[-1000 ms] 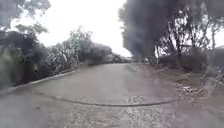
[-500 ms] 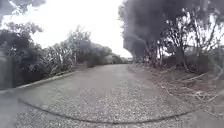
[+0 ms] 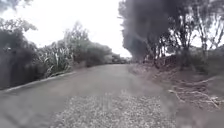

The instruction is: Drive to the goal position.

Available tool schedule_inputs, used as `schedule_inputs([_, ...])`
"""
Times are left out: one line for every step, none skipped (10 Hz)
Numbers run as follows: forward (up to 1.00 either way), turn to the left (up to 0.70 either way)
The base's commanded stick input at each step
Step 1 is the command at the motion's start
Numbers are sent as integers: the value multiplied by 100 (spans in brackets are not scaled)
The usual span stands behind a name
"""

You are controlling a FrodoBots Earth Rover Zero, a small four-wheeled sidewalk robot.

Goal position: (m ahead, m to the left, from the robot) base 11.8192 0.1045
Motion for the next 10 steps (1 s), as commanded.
schedule_inputs([85,0])
schedule_inputs([85,0])
schedule_inputs([85,0])
schedule_inputs([85,0])
schedule_inputs([85,0])
schedule_inputs([85,0])
schedule_inputs([85,15])
schedule_inputs([85,34])
schedule_inputs([85,34])
schedule_inputs([85,1])
